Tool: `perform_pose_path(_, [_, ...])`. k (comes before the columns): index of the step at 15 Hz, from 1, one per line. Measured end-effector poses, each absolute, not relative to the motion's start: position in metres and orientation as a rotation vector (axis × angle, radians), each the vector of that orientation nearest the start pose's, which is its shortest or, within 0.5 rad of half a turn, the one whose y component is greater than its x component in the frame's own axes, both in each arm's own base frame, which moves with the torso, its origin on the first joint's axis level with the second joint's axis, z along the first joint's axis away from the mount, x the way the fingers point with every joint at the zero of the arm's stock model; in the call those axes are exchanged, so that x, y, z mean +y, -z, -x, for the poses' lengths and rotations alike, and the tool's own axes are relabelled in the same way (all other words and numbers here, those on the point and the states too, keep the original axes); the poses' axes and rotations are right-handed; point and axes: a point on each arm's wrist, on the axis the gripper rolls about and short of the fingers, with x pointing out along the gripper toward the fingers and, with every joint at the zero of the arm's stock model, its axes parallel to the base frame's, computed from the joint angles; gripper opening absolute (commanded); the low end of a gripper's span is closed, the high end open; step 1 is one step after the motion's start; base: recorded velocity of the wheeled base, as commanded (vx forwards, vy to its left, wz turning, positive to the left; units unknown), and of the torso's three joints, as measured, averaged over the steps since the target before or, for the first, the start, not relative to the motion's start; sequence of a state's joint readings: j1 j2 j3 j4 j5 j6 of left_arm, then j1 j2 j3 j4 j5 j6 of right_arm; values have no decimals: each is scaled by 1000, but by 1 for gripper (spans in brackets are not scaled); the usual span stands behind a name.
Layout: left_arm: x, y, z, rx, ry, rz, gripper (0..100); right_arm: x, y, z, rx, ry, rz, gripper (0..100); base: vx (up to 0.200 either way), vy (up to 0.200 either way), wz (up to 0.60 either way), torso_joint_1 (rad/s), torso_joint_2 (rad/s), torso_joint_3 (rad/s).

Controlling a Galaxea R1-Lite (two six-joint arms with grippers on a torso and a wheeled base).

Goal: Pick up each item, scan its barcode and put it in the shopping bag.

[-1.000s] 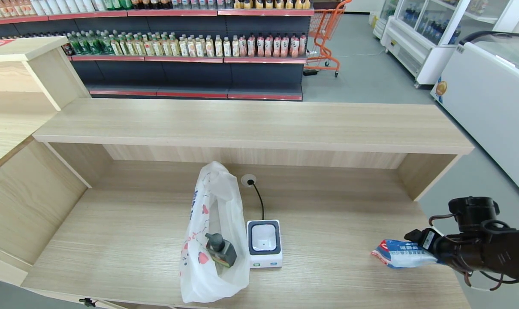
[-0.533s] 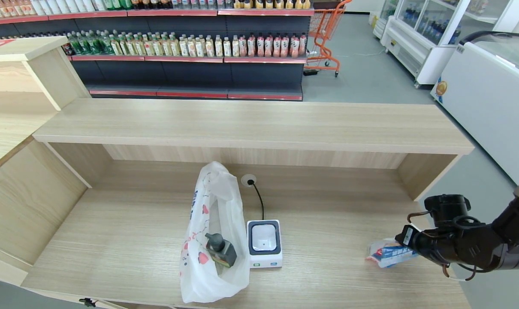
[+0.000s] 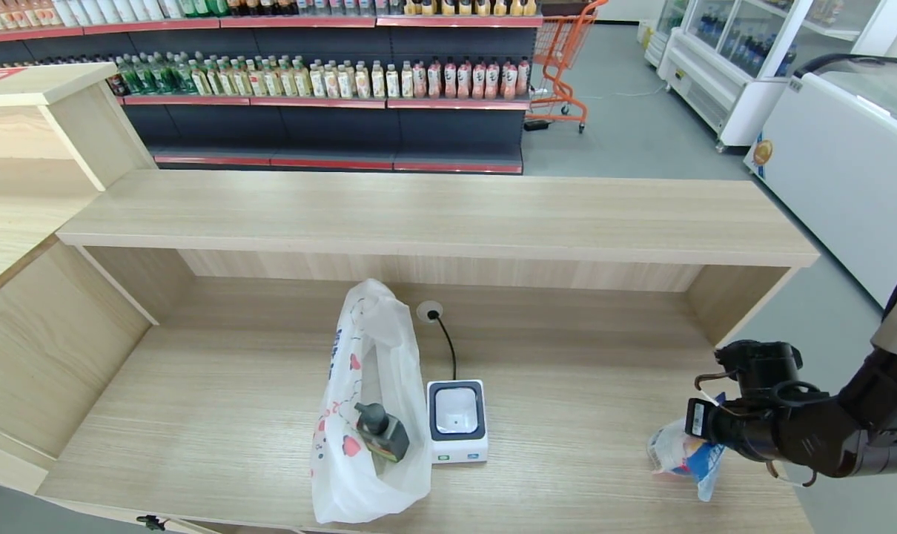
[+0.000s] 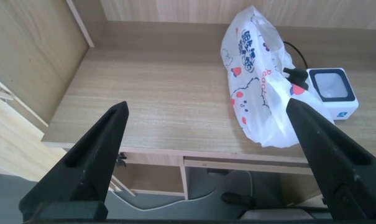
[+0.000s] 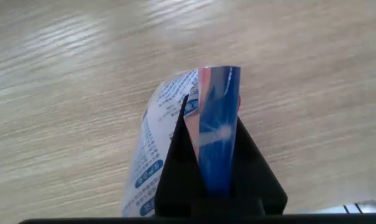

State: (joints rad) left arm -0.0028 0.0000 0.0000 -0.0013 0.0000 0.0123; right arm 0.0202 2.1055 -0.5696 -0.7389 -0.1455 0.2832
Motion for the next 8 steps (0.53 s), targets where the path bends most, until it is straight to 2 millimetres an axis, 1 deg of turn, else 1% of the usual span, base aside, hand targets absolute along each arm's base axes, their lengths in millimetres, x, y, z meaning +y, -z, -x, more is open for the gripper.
perform_pose_path(2, [0, -76, 23, -1, 3, -12, 100, 13, -27, -301, 737, 47, -223, 0, 0, 0, 0, 0, 0, 0])
perform_pose_path(4, [0, -76, 23, -1, 4, -12, 100, 19, -49, -291, 690, -189, -234, 0, 0, 0, 0, 0, 0, 0])
perform_pose_path(6, [0, -76, 23, -1, 3, -12, 100, 24, -76, -278, 598, -483, -239, 0, 0, 0, 0, 0, 0, 0])
perform_pose_path(8, [0, -76, 23, -1, 3, -12, 100, 26, -103, -267, 465, -740, -226, 0, 0, 0, 0, 0, 0, 0])
